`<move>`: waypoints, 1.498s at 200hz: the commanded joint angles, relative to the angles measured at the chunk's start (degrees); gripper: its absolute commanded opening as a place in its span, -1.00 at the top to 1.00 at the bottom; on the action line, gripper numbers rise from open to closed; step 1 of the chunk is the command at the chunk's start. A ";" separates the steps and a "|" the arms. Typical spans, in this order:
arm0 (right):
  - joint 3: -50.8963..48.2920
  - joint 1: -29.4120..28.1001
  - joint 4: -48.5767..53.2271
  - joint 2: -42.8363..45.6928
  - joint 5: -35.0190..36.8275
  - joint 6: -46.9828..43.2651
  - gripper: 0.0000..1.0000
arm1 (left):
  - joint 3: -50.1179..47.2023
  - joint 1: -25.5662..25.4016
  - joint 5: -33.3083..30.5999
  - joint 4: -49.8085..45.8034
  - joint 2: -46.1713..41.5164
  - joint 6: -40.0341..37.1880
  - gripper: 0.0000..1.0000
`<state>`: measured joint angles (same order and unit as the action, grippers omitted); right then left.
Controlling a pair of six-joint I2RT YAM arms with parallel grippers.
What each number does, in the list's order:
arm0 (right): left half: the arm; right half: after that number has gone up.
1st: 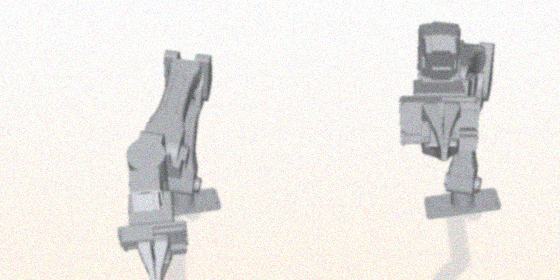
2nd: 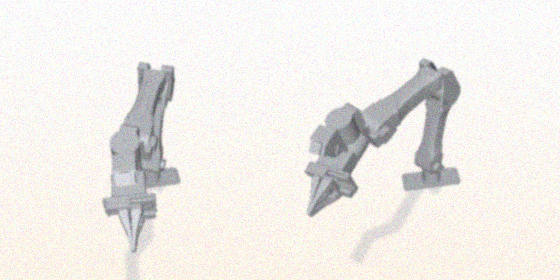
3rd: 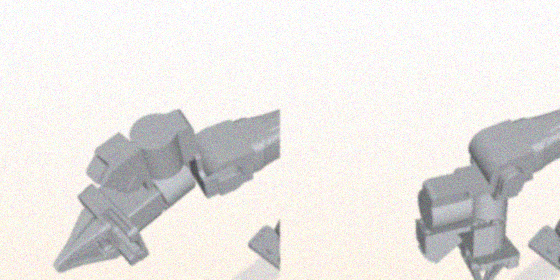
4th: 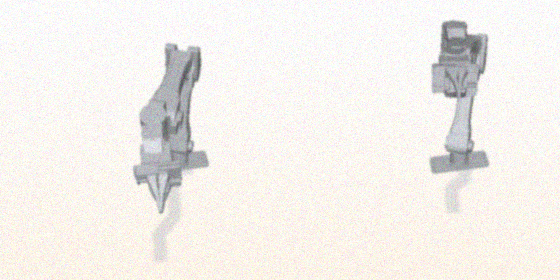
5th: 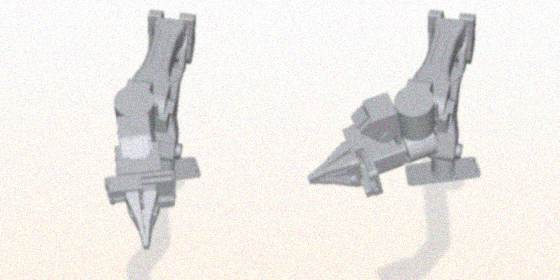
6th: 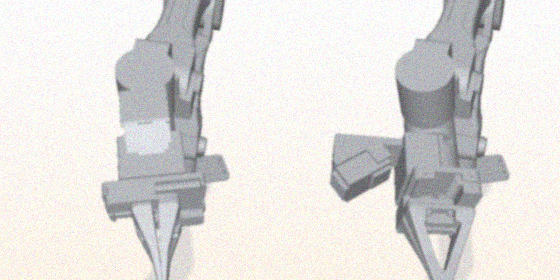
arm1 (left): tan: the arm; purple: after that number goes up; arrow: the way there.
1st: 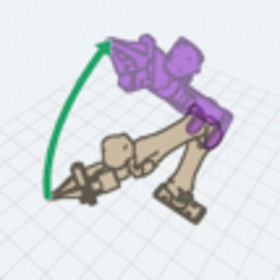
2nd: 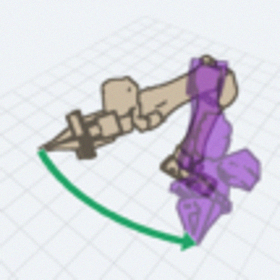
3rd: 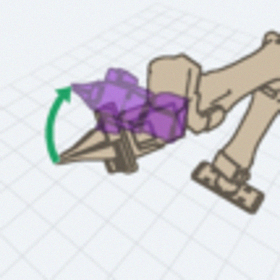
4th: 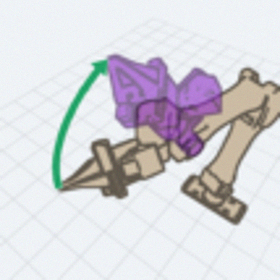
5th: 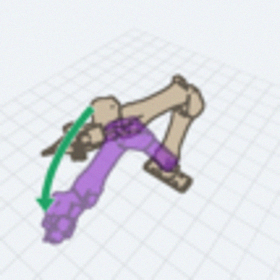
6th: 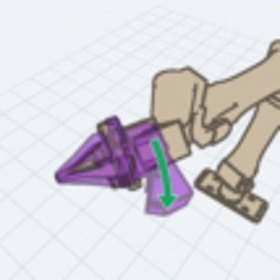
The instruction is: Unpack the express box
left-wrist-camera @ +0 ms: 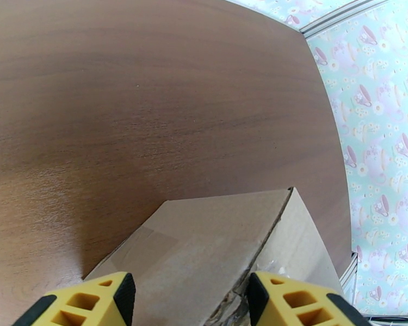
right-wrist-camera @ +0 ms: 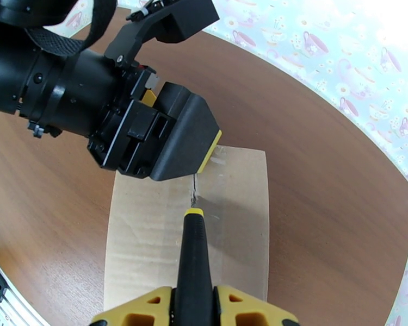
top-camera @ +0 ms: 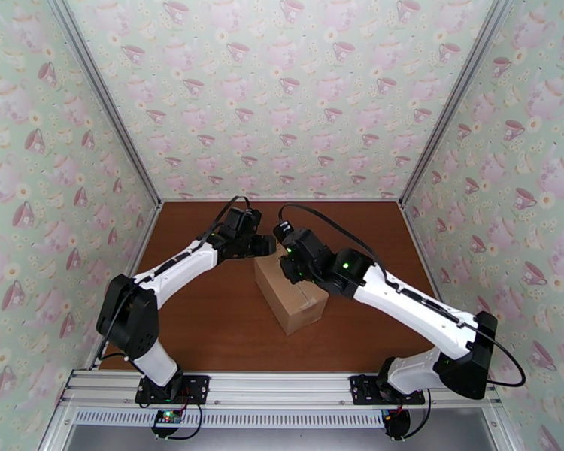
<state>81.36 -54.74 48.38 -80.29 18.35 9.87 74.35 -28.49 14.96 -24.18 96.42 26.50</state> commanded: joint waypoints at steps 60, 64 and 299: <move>-6.45 -0.46 6.51 4.03 -2.13 -0.29 1.00 | -1.75 0.89 -8.06 -4.78 3.69 -2.13 -0.18; -6.50 -0.49 6.53 4.13 -2.21 -0.37 1.00 | -1.75 0.89 -8.10 -4.78 3.73 -2.07 -0.18; -8.54 -2.34 11.82 11.50 -3.06 1.21 1.00 | 1.15 2.28 -13.73 -5.87 5.09 -2.51 -0.18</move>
<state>73.49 -55.92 52.34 -70.26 16.34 9.91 75.99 -28.58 10.70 -25.06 97.60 25.04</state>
